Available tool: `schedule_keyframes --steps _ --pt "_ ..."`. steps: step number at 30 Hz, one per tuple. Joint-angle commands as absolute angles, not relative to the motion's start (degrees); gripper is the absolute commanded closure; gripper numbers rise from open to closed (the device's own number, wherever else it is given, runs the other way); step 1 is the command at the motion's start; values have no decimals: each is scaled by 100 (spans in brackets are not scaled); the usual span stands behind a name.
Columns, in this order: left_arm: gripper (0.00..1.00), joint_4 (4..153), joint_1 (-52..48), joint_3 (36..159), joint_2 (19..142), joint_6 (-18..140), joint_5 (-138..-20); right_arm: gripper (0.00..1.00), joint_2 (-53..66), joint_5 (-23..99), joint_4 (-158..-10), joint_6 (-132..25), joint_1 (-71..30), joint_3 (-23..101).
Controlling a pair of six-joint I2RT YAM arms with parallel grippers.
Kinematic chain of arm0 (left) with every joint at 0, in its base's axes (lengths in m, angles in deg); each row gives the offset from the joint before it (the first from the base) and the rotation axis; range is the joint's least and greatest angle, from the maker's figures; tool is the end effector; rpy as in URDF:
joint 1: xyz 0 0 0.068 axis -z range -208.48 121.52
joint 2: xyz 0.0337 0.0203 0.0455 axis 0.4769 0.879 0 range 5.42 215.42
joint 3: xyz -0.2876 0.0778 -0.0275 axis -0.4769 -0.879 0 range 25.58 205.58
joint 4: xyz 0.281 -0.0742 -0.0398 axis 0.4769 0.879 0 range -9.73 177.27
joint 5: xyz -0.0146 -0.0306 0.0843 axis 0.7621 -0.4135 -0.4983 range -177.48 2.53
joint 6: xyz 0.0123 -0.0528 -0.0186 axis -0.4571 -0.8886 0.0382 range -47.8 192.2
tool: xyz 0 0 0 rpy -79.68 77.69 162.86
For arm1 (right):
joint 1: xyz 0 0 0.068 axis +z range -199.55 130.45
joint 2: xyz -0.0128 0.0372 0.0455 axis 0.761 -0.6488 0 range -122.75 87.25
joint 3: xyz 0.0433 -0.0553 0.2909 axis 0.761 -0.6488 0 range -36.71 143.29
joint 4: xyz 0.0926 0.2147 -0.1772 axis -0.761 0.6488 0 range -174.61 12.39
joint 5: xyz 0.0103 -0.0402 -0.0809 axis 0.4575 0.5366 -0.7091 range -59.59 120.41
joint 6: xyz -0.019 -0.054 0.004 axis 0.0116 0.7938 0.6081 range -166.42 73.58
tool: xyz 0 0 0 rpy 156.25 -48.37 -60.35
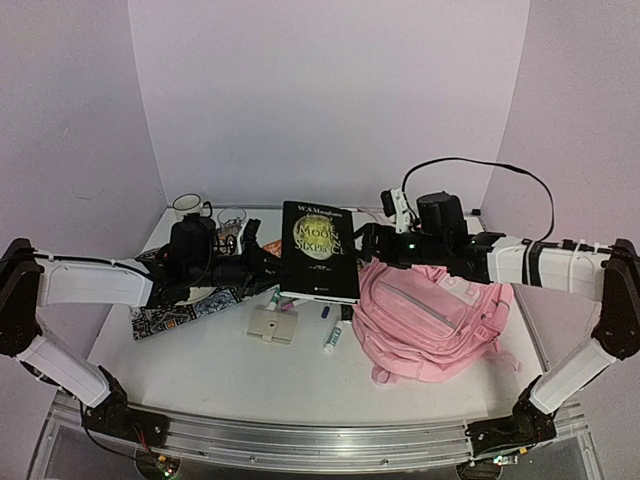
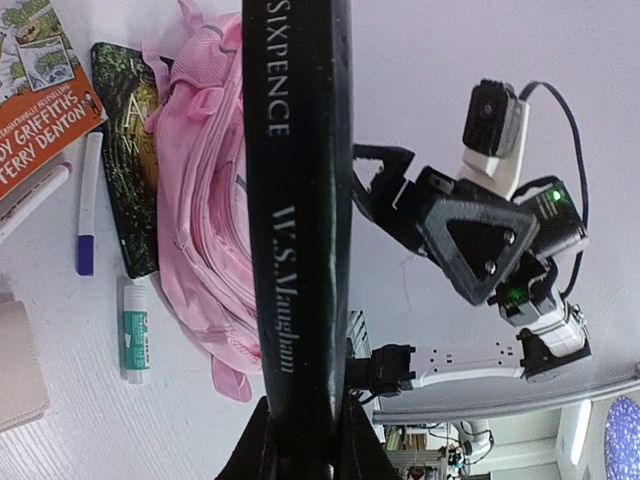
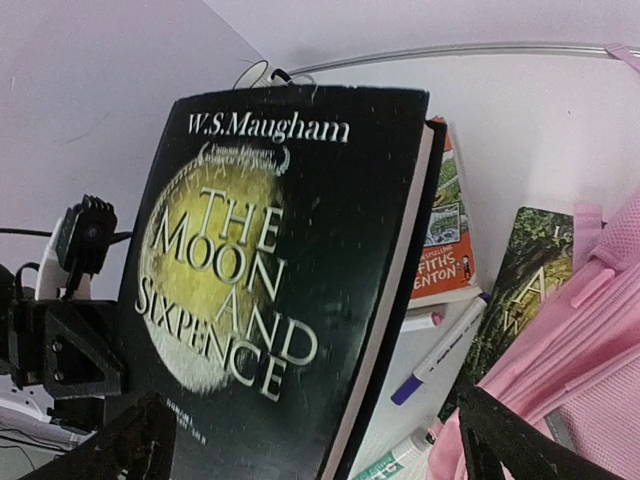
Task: Pack the student bag
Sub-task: Pass from the left arm to the right
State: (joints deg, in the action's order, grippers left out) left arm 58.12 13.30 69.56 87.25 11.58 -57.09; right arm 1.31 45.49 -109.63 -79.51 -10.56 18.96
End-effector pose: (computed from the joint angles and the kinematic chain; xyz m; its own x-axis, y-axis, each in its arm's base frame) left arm 0.2402 -0.2421 0.2485 -0.9163 -0.1894 -0.3529 0.2842 0.3134 -0.9061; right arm 0.2912 0.2493 0.3048 -0.5014 0.2724 -0.8212 -0.6387 0.5237 0.5637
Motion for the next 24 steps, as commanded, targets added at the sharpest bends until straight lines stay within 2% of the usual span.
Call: schedule_keyframes --steps 1,10,12,20,24 --pt "100 4196 1309 6976 8267 1202 -5058 2 -101 5414 -11595 -8295 -1284 2225" --pt "100 3697 1309 6893 8156 1118 -4676 2 -500 6645 -12605 -8961 -1562 2258" --pt "100 3651 1312 6901 8178 1112 -4586 5 -567 7064 -13099 -9262 -1620 2201" --pt "100 3633 1315 6843 8292 1250 -4364 28 -652 7865 -14247 -10058 -1702 2203" --pt "100 3638 1309 6781 8310 1335 -4362 48 -581 7943 -14539 -10282 -1708 2112"
